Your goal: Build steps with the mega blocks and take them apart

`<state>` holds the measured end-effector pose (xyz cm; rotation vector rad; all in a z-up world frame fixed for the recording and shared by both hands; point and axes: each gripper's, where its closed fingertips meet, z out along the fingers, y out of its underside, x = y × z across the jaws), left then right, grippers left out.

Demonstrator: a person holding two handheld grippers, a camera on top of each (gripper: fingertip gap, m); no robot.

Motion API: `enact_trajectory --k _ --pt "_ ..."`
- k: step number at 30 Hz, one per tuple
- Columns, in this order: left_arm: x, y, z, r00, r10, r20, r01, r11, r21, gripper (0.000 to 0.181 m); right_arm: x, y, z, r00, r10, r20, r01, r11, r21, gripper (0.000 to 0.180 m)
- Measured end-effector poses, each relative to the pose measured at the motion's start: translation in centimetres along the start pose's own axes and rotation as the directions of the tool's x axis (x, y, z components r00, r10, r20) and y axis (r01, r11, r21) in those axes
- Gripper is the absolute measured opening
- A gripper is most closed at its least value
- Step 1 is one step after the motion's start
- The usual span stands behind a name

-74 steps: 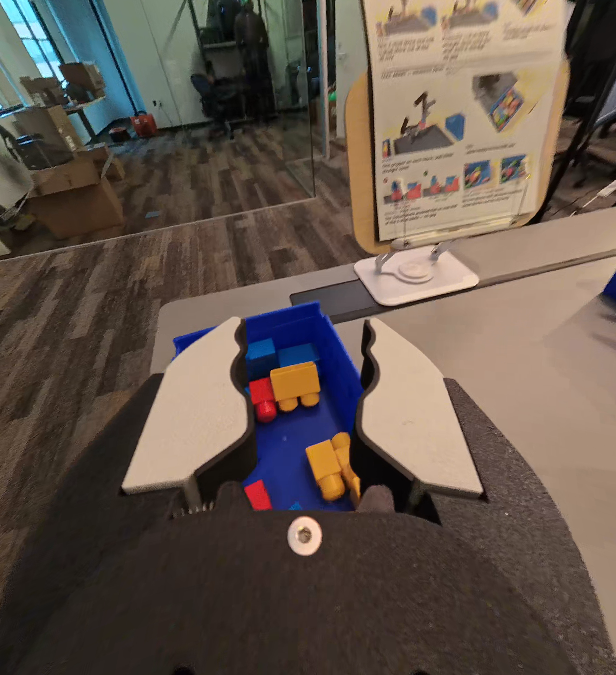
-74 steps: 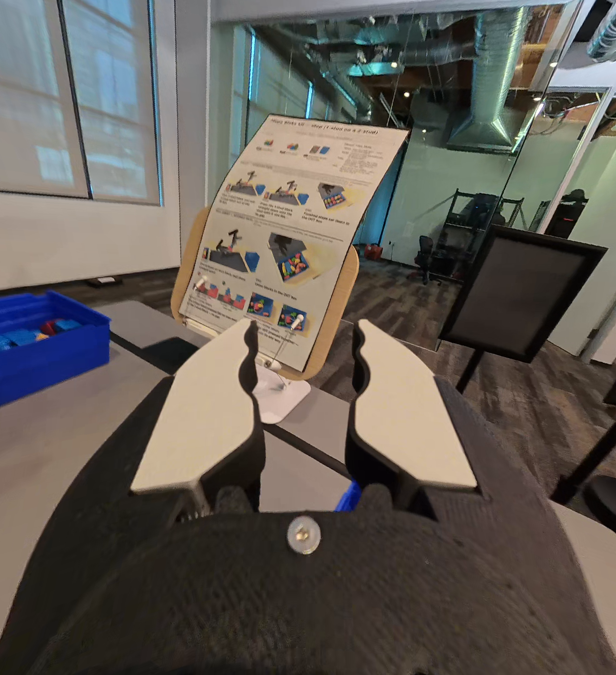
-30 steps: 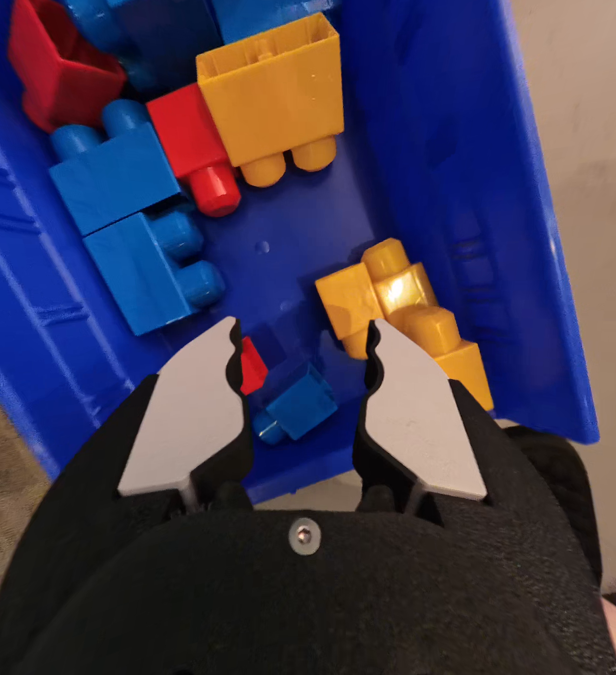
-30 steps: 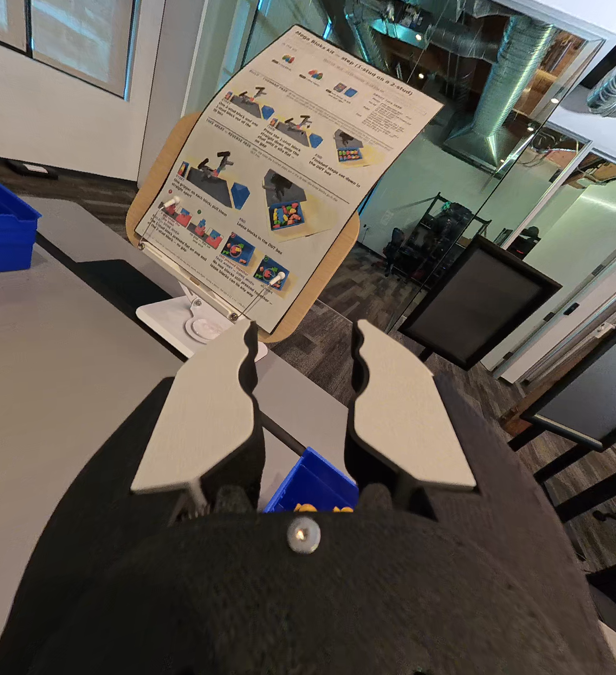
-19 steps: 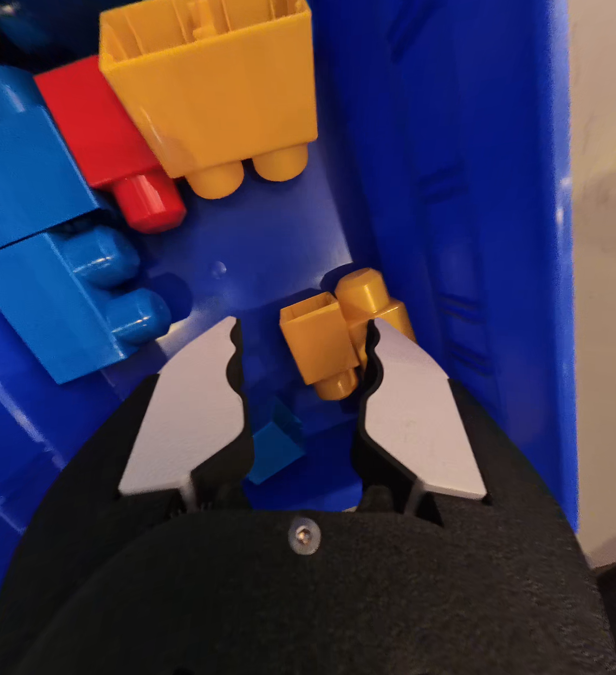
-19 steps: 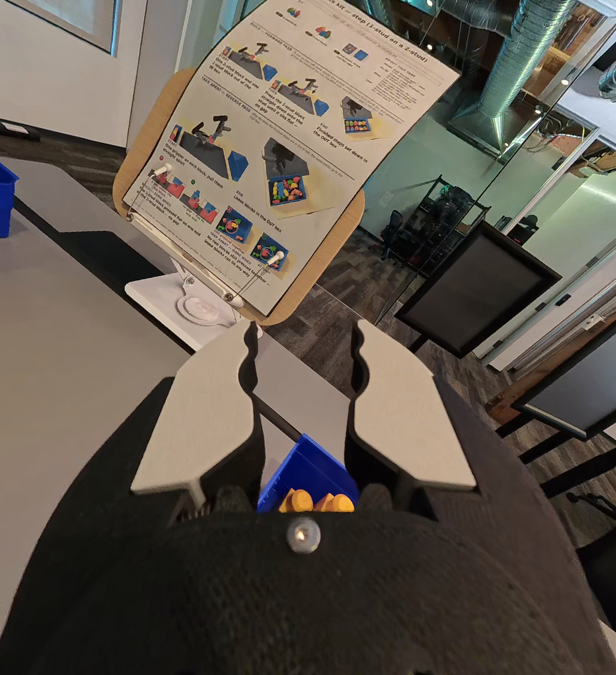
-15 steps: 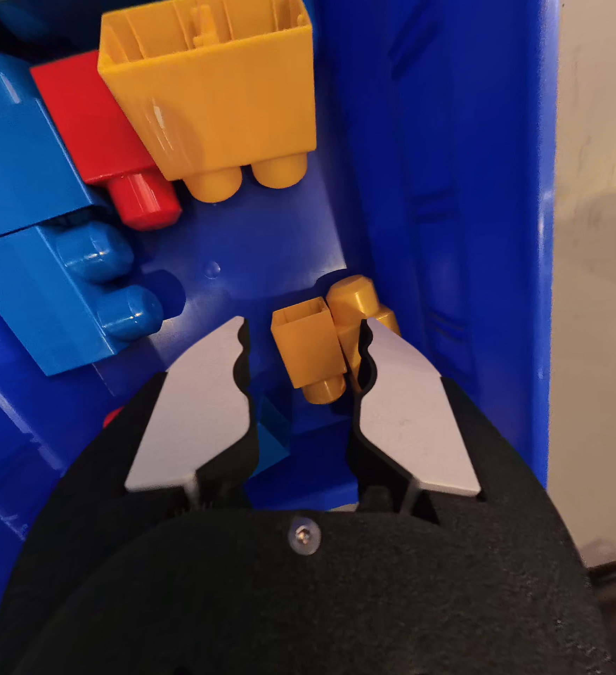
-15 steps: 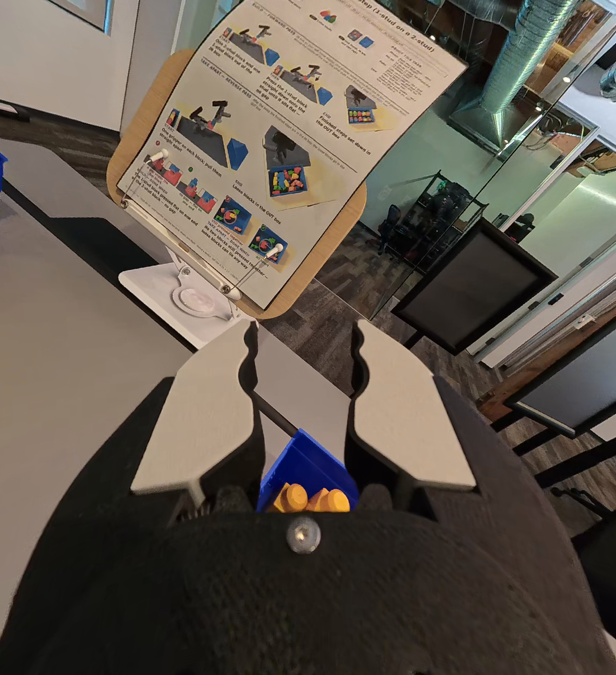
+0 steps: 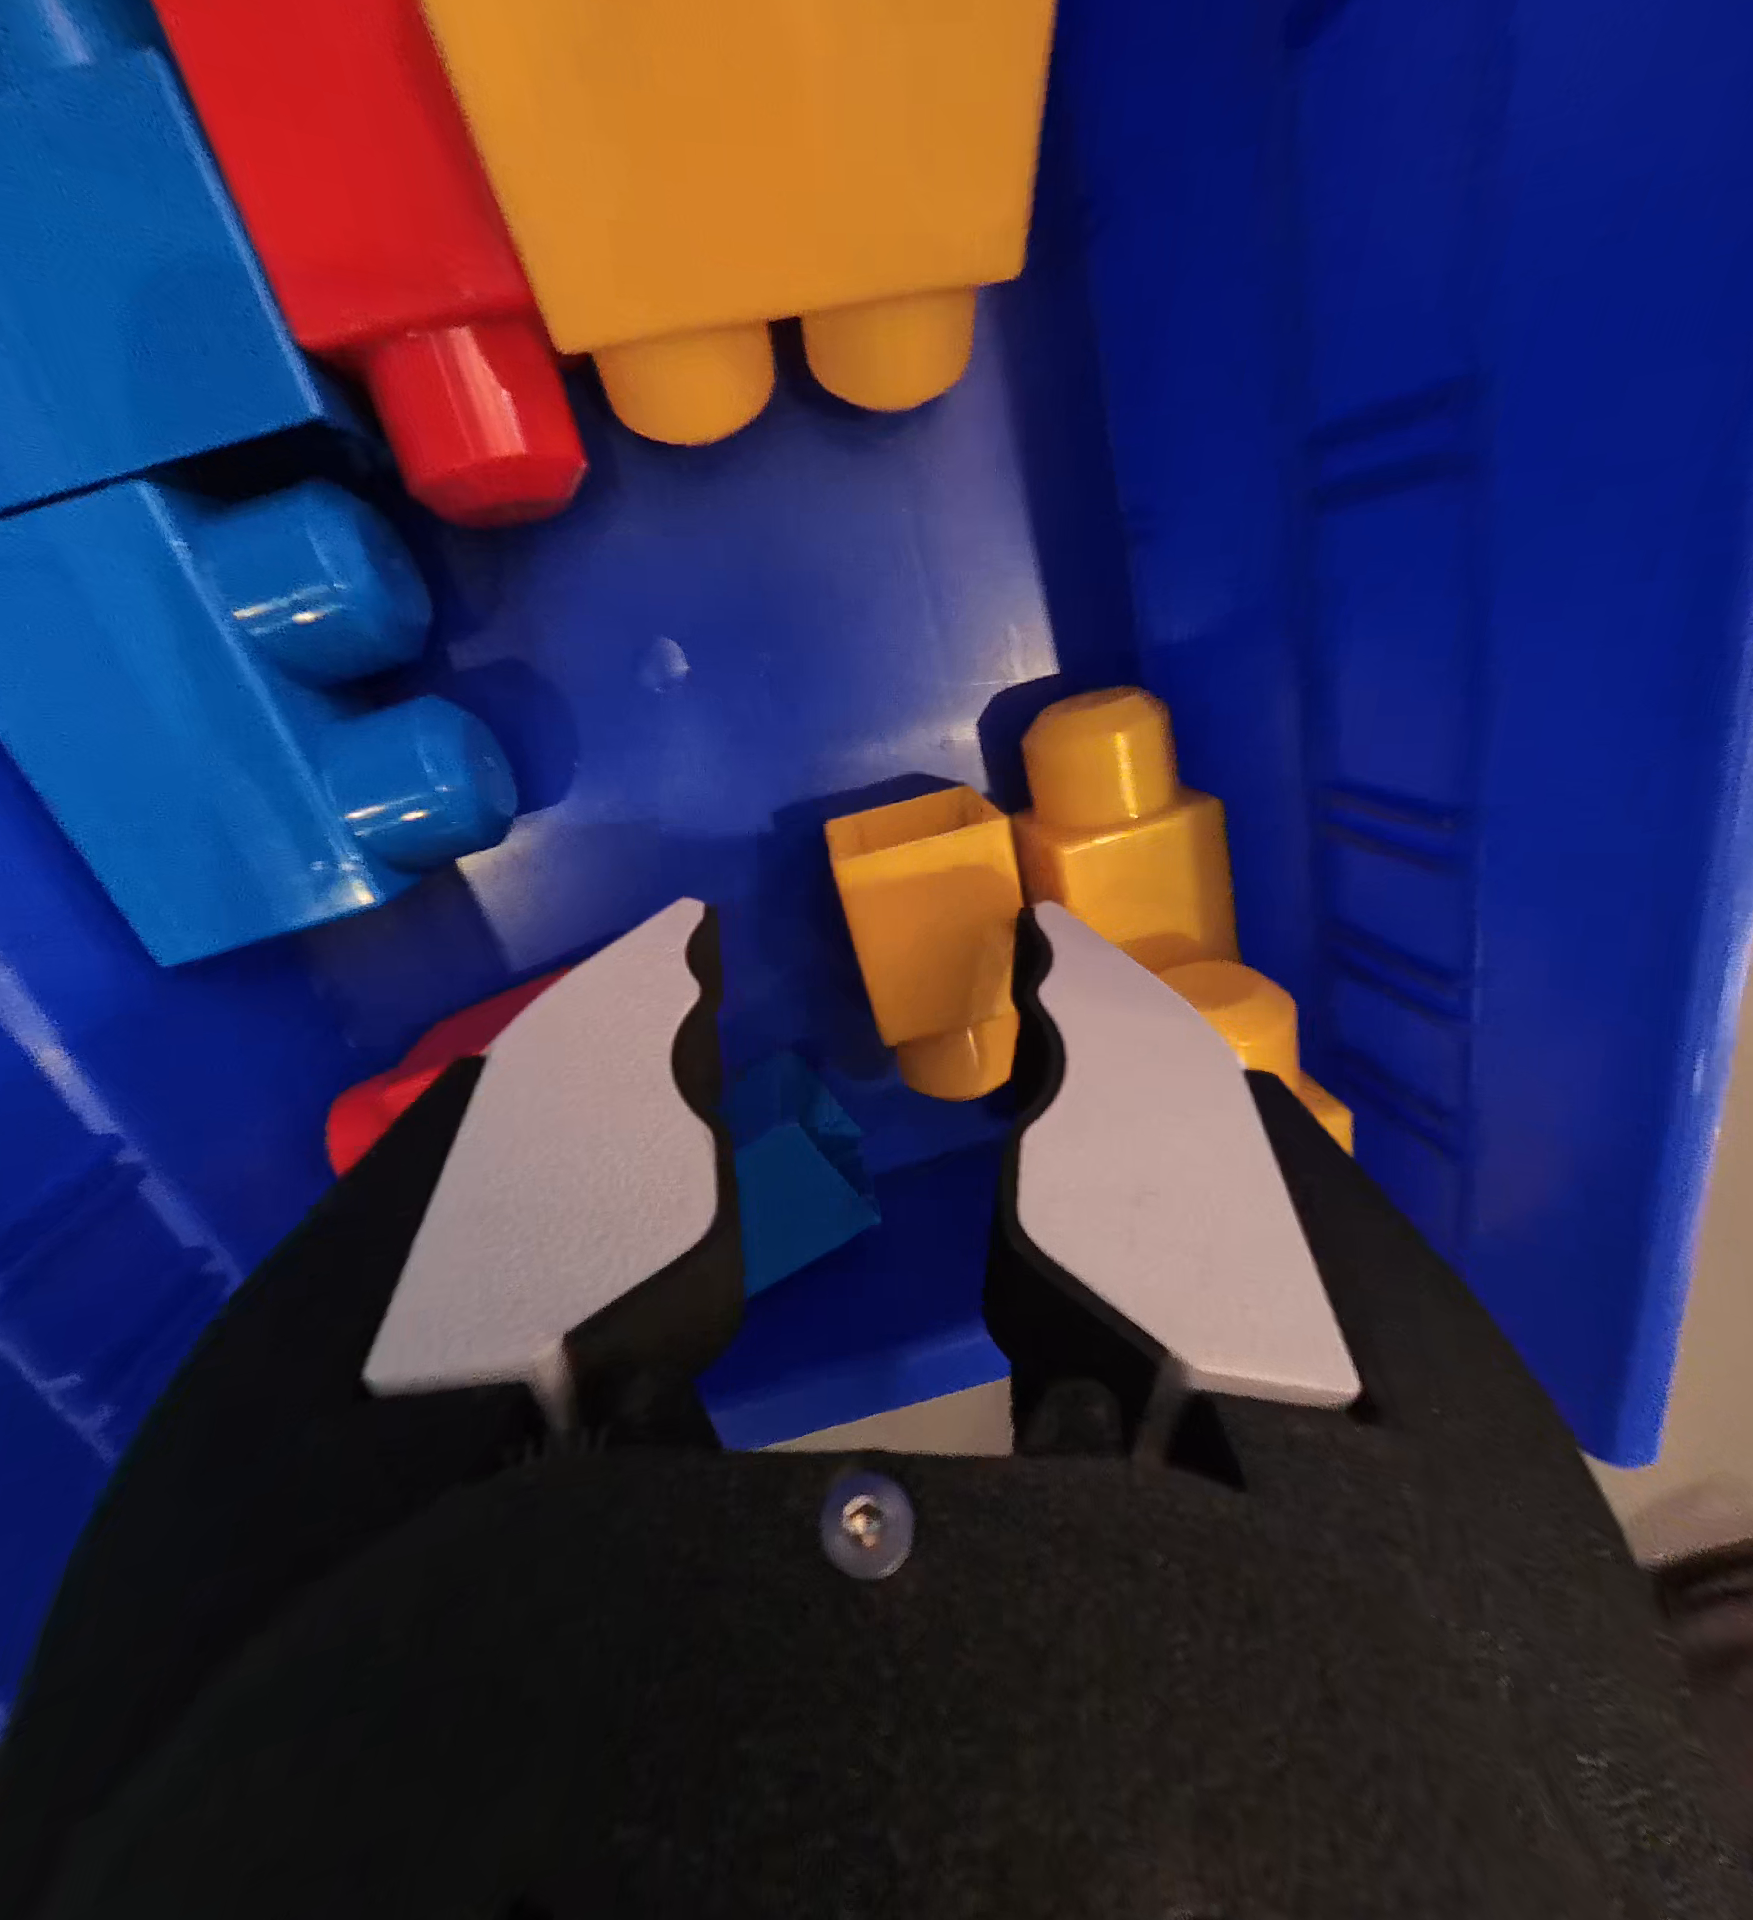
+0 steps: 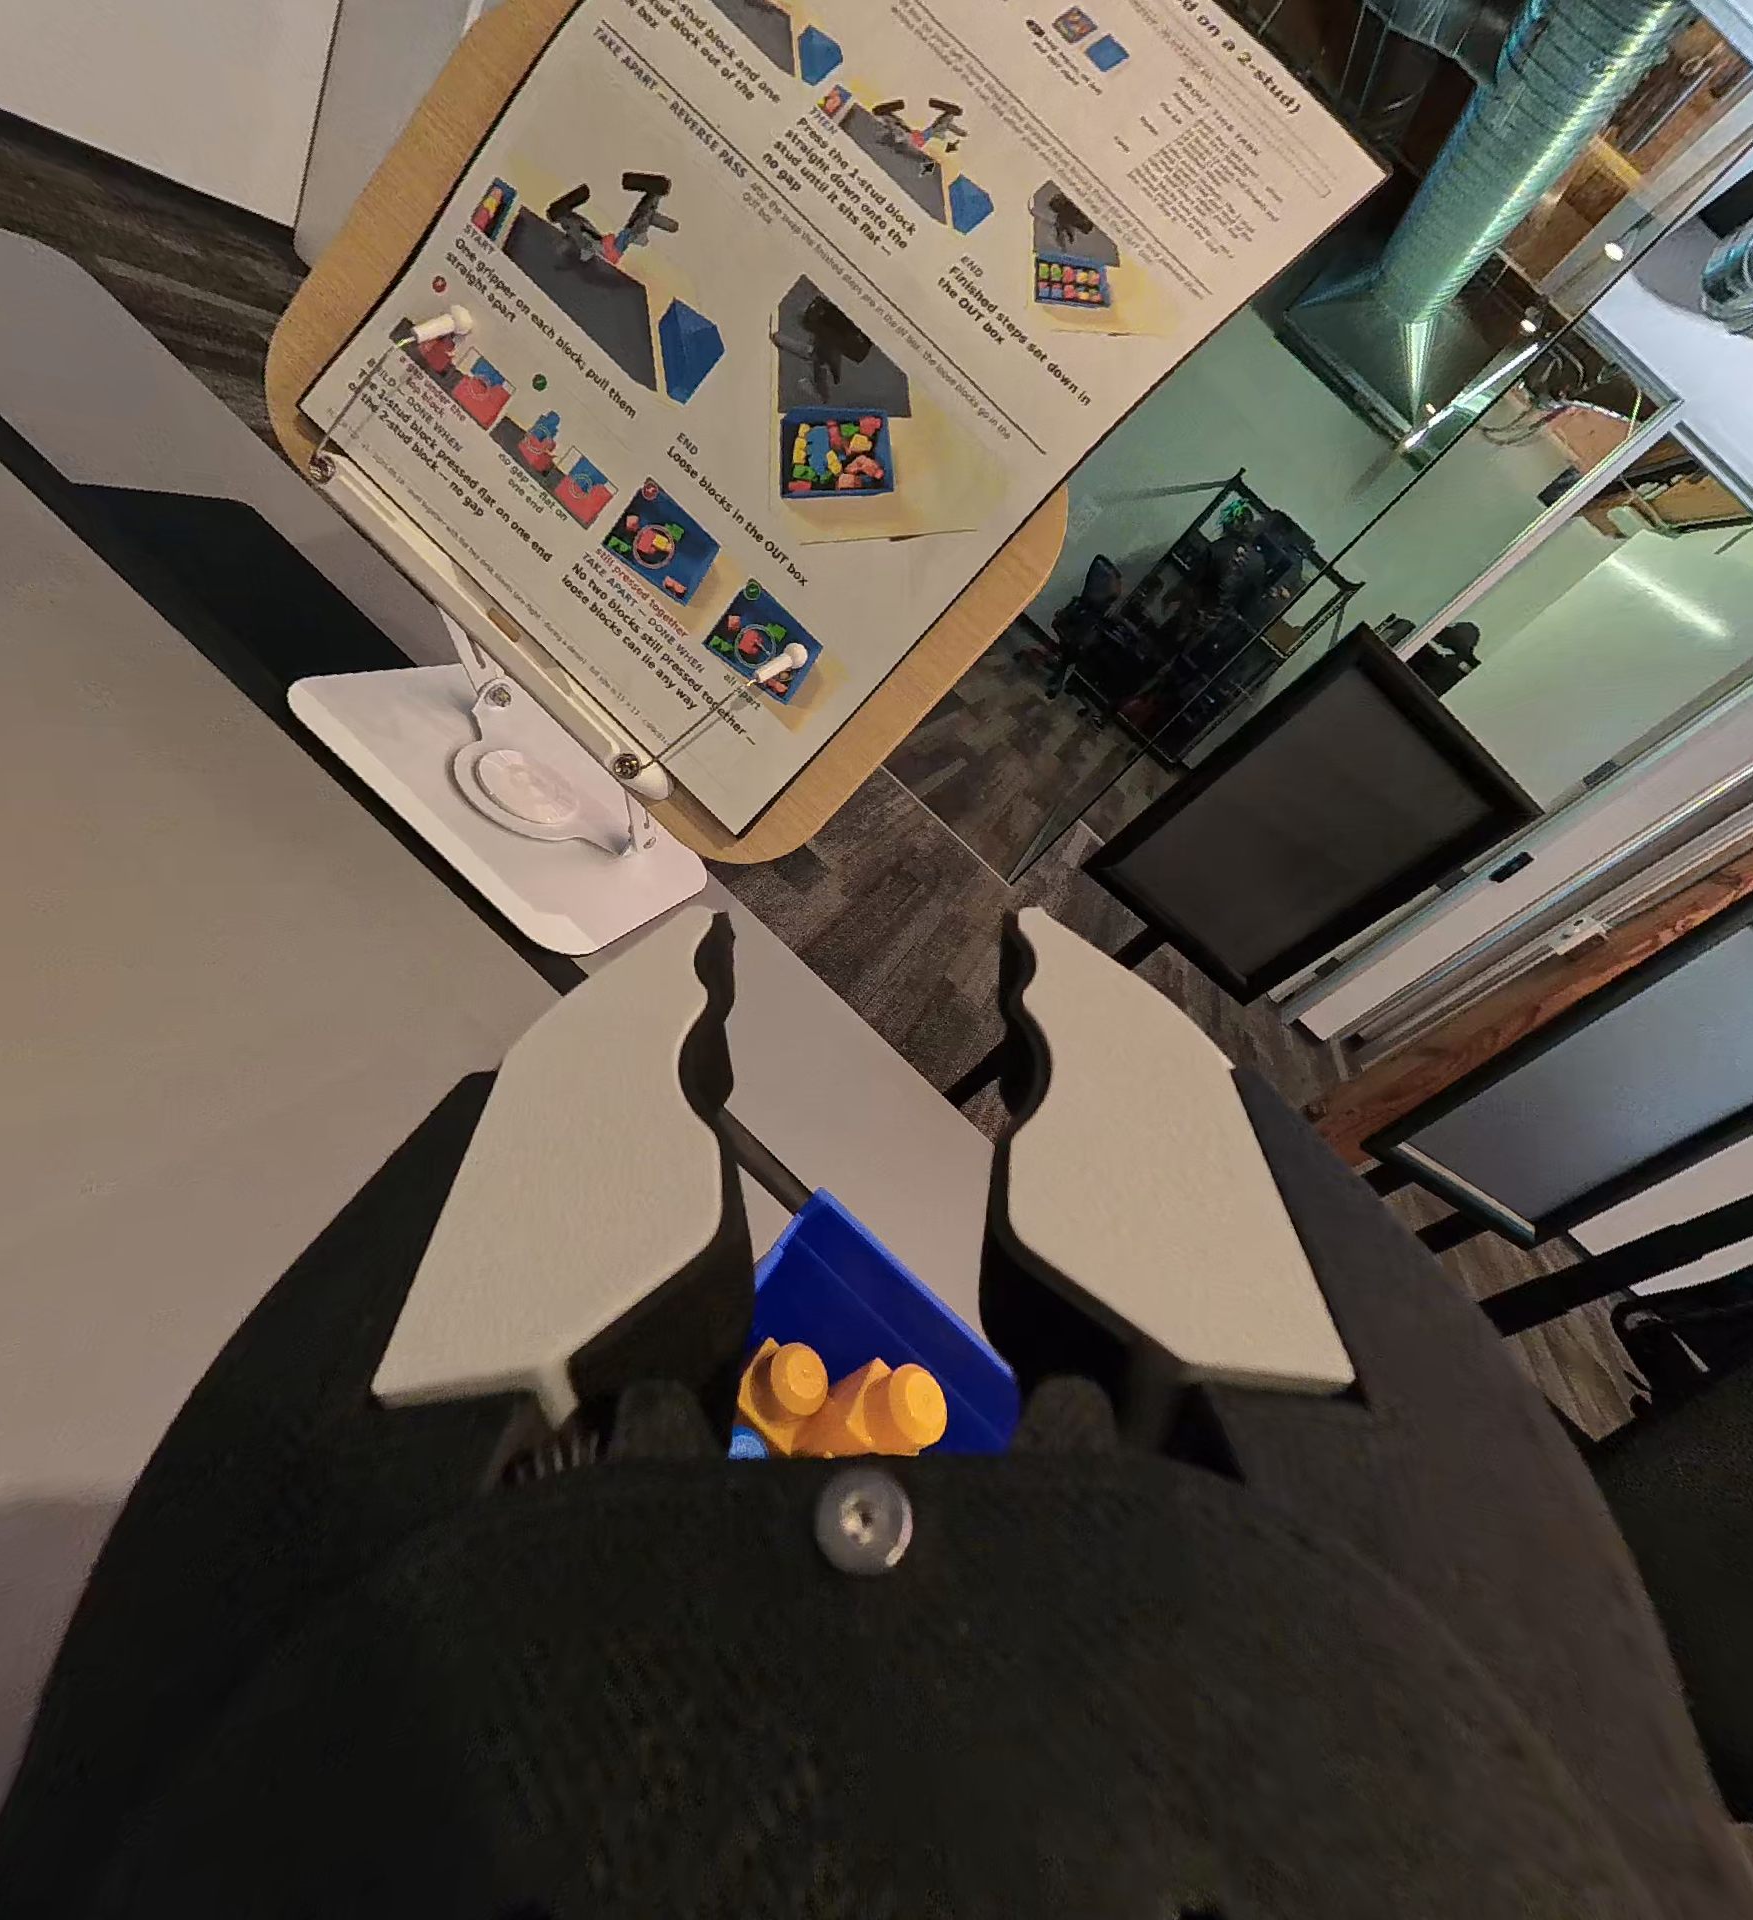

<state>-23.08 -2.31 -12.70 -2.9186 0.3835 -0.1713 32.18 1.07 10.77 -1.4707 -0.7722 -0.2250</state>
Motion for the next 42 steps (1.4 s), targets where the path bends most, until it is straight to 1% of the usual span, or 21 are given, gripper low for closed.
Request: enact_trajectory --k 2,6,9,11,13,14,16,19,22,25,30,33,36,38,39,40,41,42 --pt "-0.7 -0.3 -0.1 1.0 -0.012 0.025 0.012 1.0 0.022 0.054 -0.1 0.0 0.0 1.0 -0.002 0.002 0.002 1.0 0.0 0.05" --pt "-1.0 -0.6 -0.1 0.999 -0.037 0.009 0.037 0.998 0.049 0.054 -0.2 0.1 0.1 1.0 -0.008 0.003 0.008 1.0 -0.004 0.05" --pt "-0.3 -0.8 -0.3 0.995 -0.084 -0.045 0.087 0.994 0.064 0.058 -0.3 0.1 0.2 1.0 -0.017 0.003 0.017 1.0 -0.009 0.05" --pt "0.2 -0.7 0.0 0.991 -0.116 -0.068 0.119 0.992 0.041 0.062 -0.4 0.2 0.3 1.0 -0.025 0.004 0.025 1.0 -0.016 0.05" --pt "0.5 -0.4 0.5 0.991 -0.12 -0.057 0.12 0.993 -0.004 0.064 -0.4 0.3 0.4 0.999 -0.032 0.003 0.032 0.999 -0.02 0.05" --pt "0.6 -0.8 0.6 0.99 -0.127 -0.062 0.128 0.992 0.009 0.06 -0.5 0.3 0.4 0.999 -0.035 0.003 0.036 0.999 -0.023 0.05" --pt "0.3 -0.9 0.5 0.988 -0.15 -0.025 0.15 0.989 0.002 0.062 -0.5 0.4 0.5 0.999 -0.044 0.002 0.044 0.999 -0.027 0.05" --pt "-0.2 -0.8 0.1 0.99 -0.137 0.035 0.137 0.991 0.005 0.058 -0.4 0.4 0.5 0.999 -0.053 -0.004 0.053 0.998 -0.033 0.05" --pt "0.1 -0.7 0.1 0.988 -0.153 0.006 0.153 0.988 0.005 0.058 -0.3 0.4 0.5 0.998 -0.055 -0.006 0.054 0.998 -0.034 0.05" --pt "-0.1 -0.2 0.6 0.987 -0.158 0.035 0.16 0.987 -0.034 0.059 -0.3 0.5 0.5 0.998 -0.056 -0.001 0.056 0.998 -0.036 0.05" --pt "-0.6 0.2 1.4 0.984 -0.161 0.077 0.167 0.983 -0.081 0.053 -0.4 0.5 0.6 0.997 -0.075 -0.001 0.075 0.996 -0.043 0.05" --pt "-0.5 0.5 2.1 0.987 -0.146 0.068 0.154 0.982 -0.114 0.045 -0.4 0.5 0.6 0.997 -0.077 0.0 0.077 0.996 -0.045 0.05" --pt "-0.8 0.2 1.8 0.99 -0.117 0.075 0.124 0.988 -0.097 0.044 -0.4 0.6 0.7 0.997 -0.08 0.001 0.08 0.996 -0.05 0.05" --pt "-1.5 -0.4 0.3 0.991 -0.104 0.083 0.105 0.994 -0.014 0.044 -0.5 0.6 0.7 0.997 -0.081 0.0 0.08 0.996 -0.047 0.05" --pt "-1.3 -1.3 -1.0 0.993 -0.112 0.042 0.108 0.992 0.072 0.044 -0.6 0.5 0.7 0.997 -0.079 0.001 0.079 0.996 -0.042 0.05" --pt "-0.7 -2.7 -2.9 0.994 -0.104 -0.029 0.108 0.974 0.197 0.044 -0.8 0.3 0.7 0.997 -0.077 0.005 0.077 0.996 -0.033 0.05" --pt "0.6 -4.5 -5.4 0.99 -0.069 -0.12 0.107 0.931 0.35 0.043 -1.2 -0.1 0.8 0.997 -0.075 0.014 0.075 0.997 -0.02 0.05" --pt "2.5 -6.2 -8.5 0.975 0.005 -0.221 0.11 0.858 0.502 0.043 -1.9 -0.6 0.8 0.997 -0.07 0.031 0.07 0.998 0.001 0.05"
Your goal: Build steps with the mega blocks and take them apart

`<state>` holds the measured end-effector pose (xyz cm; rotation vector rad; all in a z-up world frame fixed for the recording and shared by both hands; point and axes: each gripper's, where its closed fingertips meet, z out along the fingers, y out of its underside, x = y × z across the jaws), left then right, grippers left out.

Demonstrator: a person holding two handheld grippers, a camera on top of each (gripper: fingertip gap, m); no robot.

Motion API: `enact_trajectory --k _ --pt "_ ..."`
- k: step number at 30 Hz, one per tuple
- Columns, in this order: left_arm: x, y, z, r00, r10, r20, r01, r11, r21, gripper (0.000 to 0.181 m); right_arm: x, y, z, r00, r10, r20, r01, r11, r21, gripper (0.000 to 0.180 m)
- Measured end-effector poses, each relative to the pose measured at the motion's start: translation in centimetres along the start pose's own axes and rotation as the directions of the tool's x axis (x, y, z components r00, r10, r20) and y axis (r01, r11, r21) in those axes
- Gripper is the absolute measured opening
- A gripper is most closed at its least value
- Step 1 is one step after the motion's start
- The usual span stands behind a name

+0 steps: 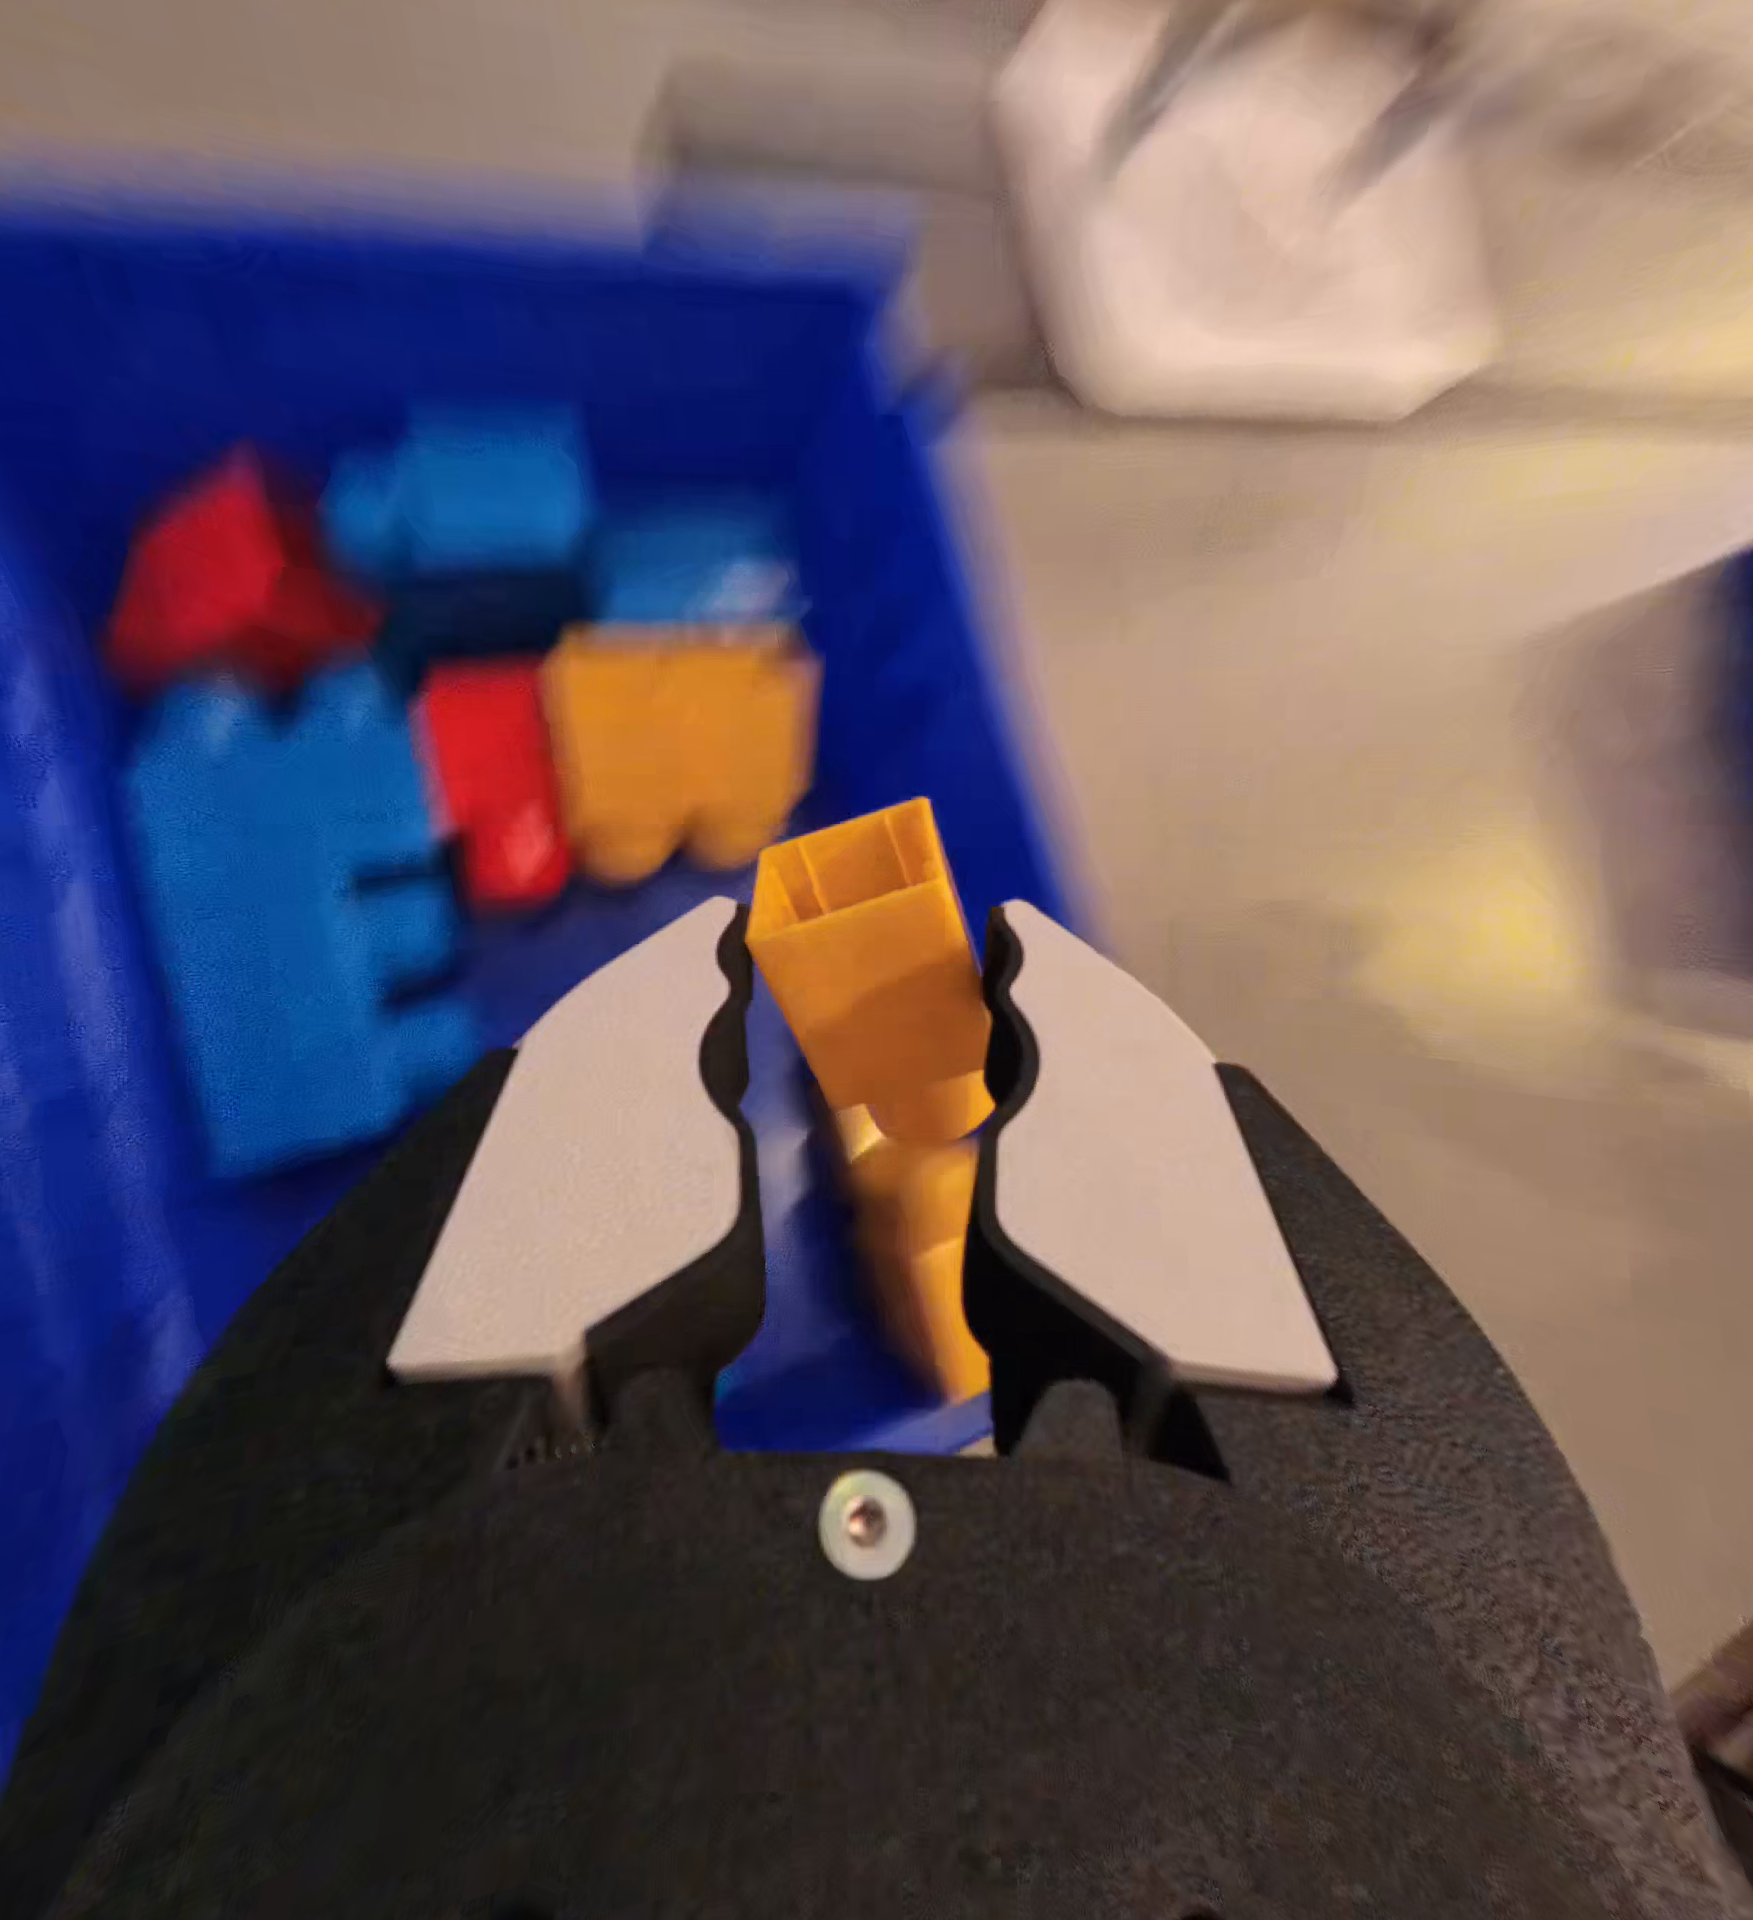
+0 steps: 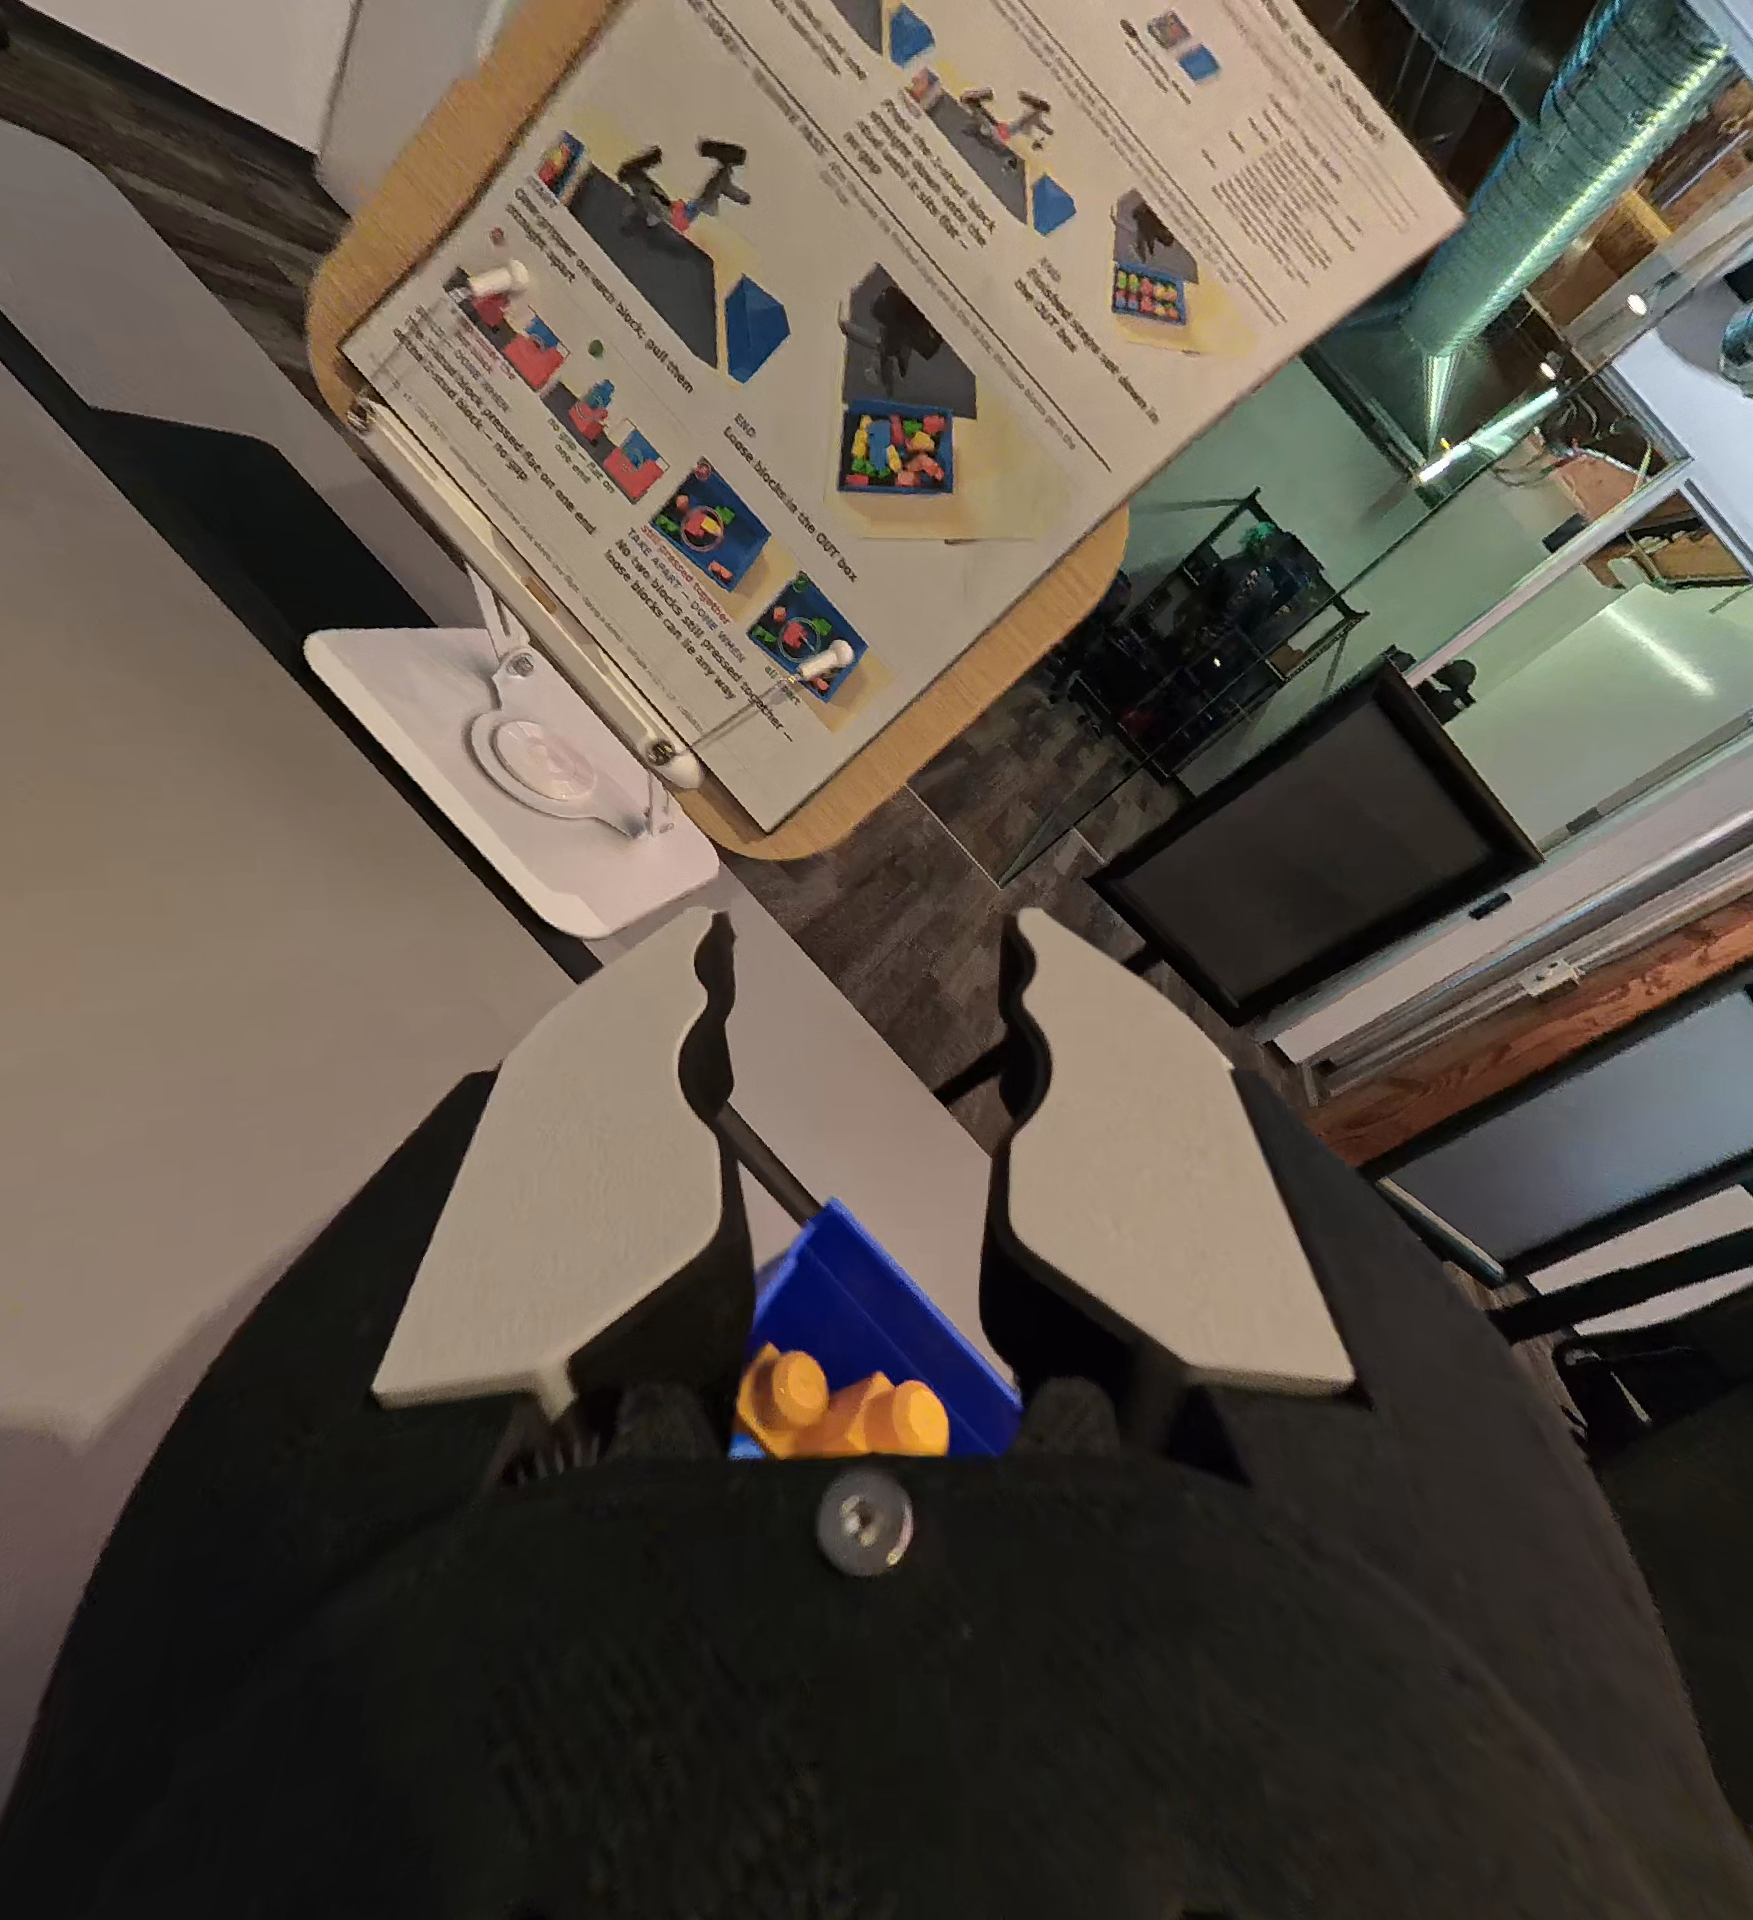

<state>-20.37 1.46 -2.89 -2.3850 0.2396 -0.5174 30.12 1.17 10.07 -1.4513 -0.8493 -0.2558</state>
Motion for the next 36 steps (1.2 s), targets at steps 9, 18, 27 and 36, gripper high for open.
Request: enact_trajectory --k 9,18,27,36 --pt "26.6 -9.0 -8.0 0.602 0.463 -0.651 0.215 0.691 0.69 0.043 -11.0 -10.5 -2.2 0.816 0.296 0.496 -0.496 0.798 0.341 0.05" --pt "34.3 -5.3 -1.5 0.429 0.223 -0.876 0.475 0.769 0.428 0.042 -14.4 -12.7 -4.1 0.941 0.179 0.288 -0.319 0.758 0.57 0.053" --pt "36.0 -3.7 0.8 0.437 0.159 -0.885 0.485 0.788 0.38 0.042 -16.3 -10.9 -1.8 0.966 0.167 0.199 -0.245 0.84 0.484 0.041" --pt "34.7 -4.7 0.9 0.591 0.305 -0.746 0.307 0.771 0.558 0.063 -14.0 -10.5 -1.6 0.94 0.13 0.317 -0.253 0.887 0.386 0.032"
